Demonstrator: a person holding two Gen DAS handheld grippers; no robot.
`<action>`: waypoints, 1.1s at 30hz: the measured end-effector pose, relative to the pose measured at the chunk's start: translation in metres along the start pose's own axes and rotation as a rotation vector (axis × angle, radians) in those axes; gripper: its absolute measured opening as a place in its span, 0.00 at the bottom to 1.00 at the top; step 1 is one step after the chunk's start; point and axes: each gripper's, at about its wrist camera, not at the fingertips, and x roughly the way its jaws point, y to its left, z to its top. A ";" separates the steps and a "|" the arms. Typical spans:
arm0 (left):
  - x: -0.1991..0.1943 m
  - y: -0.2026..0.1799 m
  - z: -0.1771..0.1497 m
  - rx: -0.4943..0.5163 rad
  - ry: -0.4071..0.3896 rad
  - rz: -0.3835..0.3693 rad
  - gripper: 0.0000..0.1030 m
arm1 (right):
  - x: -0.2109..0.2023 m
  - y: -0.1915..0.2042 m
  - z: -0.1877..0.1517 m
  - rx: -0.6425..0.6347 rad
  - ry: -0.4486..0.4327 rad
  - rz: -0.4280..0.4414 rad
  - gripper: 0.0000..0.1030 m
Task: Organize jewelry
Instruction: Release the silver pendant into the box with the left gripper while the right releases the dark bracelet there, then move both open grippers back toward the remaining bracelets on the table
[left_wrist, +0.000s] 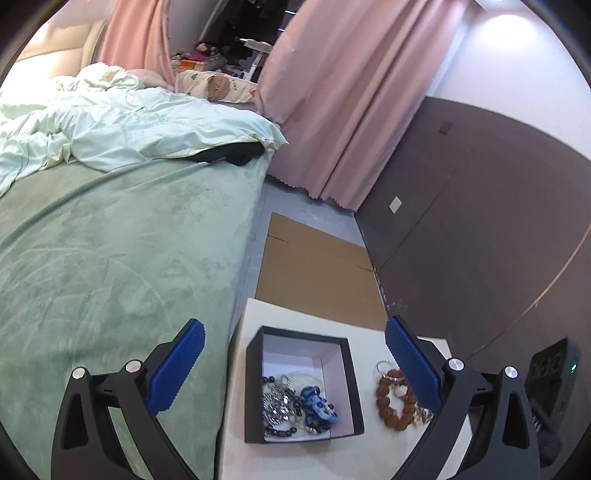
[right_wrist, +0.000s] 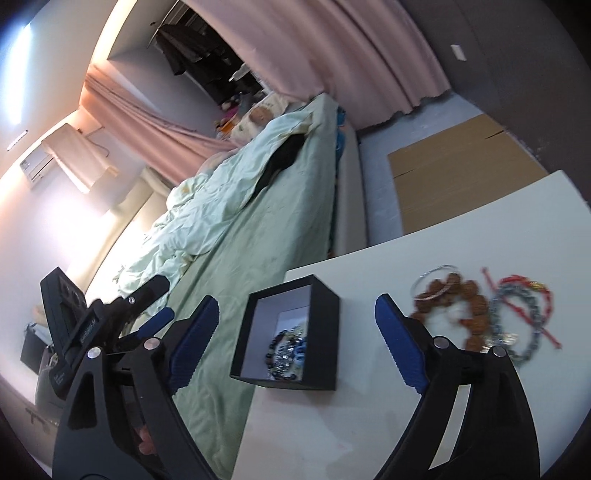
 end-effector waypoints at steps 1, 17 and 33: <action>0.000 -0.005 -0.003 0.018 0.002 -0.002 0.92 | -0.006 -0.001 -0.001 -0.003 -0.012 -0.016 0.84; 0.008 -0.067 -0.040 0.191 0.029 -0.017 0.92 | -0.065 -0.038 0.002 0.071 -0.067 -0.197 0.96; 0.042 -0.103 -0.068 0.244 0.145 -0.096 0.92 | -0.115 -0.092 0.007 0.143 -0.133 -0.326 0.96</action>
